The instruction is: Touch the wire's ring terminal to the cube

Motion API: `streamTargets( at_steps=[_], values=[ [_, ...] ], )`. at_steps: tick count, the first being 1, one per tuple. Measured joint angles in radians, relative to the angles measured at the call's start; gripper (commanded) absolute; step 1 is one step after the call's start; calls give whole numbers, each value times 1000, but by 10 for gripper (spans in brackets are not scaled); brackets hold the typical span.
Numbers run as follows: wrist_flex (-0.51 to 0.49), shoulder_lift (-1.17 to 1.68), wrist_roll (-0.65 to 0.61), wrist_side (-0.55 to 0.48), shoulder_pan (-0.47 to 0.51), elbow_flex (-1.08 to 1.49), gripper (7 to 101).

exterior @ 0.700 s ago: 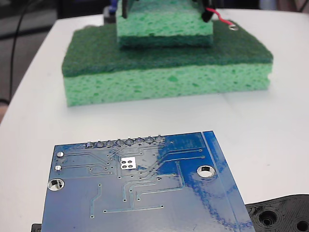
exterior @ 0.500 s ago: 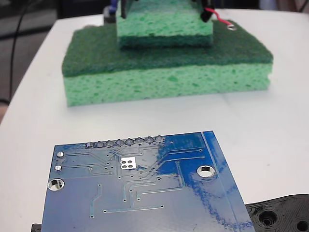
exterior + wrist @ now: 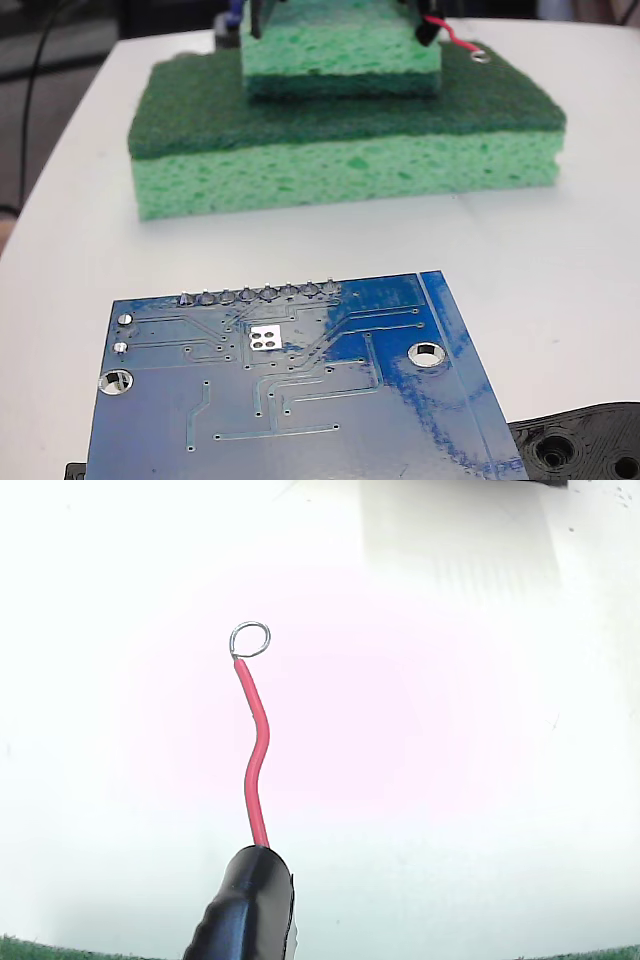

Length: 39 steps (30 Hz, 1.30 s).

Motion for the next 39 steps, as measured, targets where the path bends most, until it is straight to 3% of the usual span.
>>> streamTargets(
  at_steps=[15, 19, 26, 31, 39],
  values=[
    [0, 0, 8, 0, 32, 0, 1003],
    [5, 0, -23, -81, 71, -21, 1003],
    [84, -2, -2, -75, 57, -141, 1003],
    [61, -75, 43, -29, -49, -225, 1003],
    [28, -462, 80, 92, -189, -528, 1003]
  ],
)
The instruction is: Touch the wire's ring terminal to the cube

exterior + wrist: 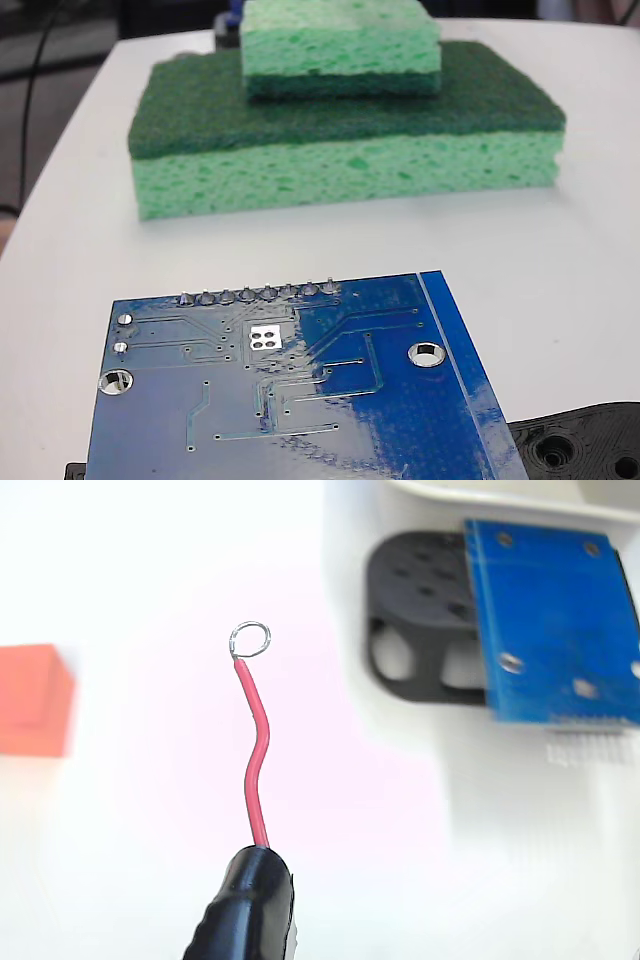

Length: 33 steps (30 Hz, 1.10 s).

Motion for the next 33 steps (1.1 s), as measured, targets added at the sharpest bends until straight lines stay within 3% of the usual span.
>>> streamTargets(
  at_steps=[9, 13, 24, 33],
  values=[
    [137, -482, 28, 97, -167, -472, 1003],
    [143, -638, 55, 100, -215, -626, 1003],
    [57, -787, 114, 104, -285, -640, 1003],
    [-72, -819, 100, 67, -262, -543, 1003]
  ],
)
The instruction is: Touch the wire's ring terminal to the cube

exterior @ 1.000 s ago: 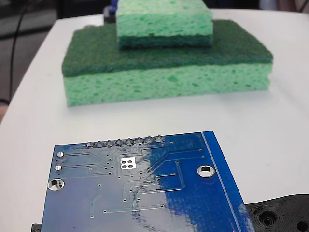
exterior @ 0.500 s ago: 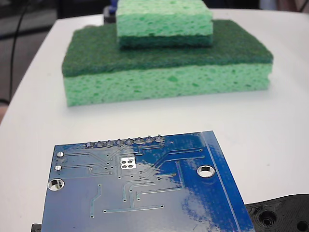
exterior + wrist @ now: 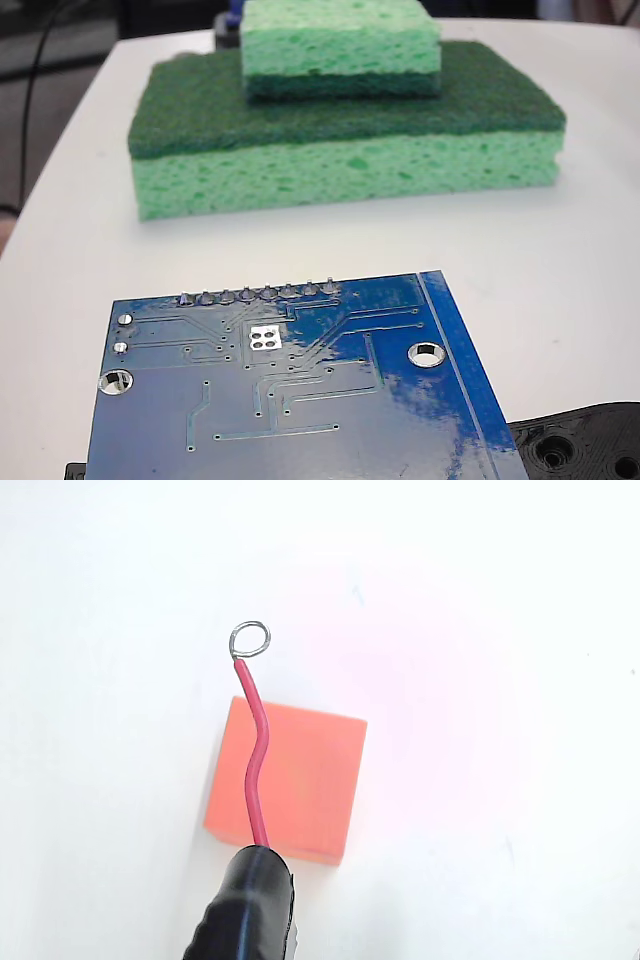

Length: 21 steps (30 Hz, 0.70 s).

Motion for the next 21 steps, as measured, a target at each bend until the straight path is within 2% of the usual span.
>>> streamTargets(
  at_steps=[12, 21],
  values=[
    [-74, -91, 5, -17, 2, 3, 1003],
    [-66, -156, 5, -38, 20, -25, 1003]
  ],
)
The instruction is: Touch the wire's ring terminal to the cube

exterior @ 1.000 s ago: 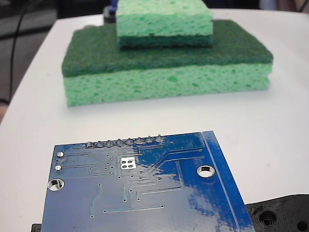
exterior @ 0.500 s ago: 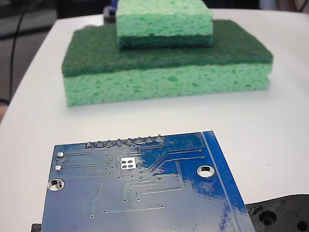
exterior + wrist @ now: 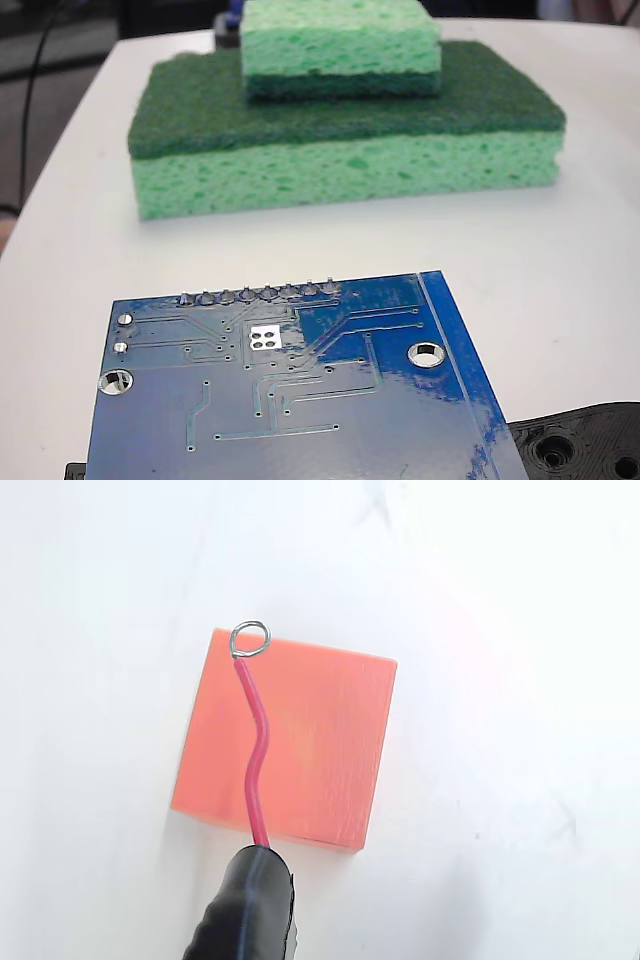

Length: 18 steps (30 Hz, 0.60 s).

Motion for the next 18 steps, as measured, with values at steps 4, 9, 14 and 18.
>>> streamTargets(
  at_steps=[4, 9, 14, 18],
  values=[
    [6, -5, 3, 2, 3, -5, 1003],
    [11, -14, 9, 2, 5, -5, 1003],
    [8, -14, 15, 2, 6, 9, 1003],
    [3, -14, 17, 2, 9, 23, 1003]
  ],
)
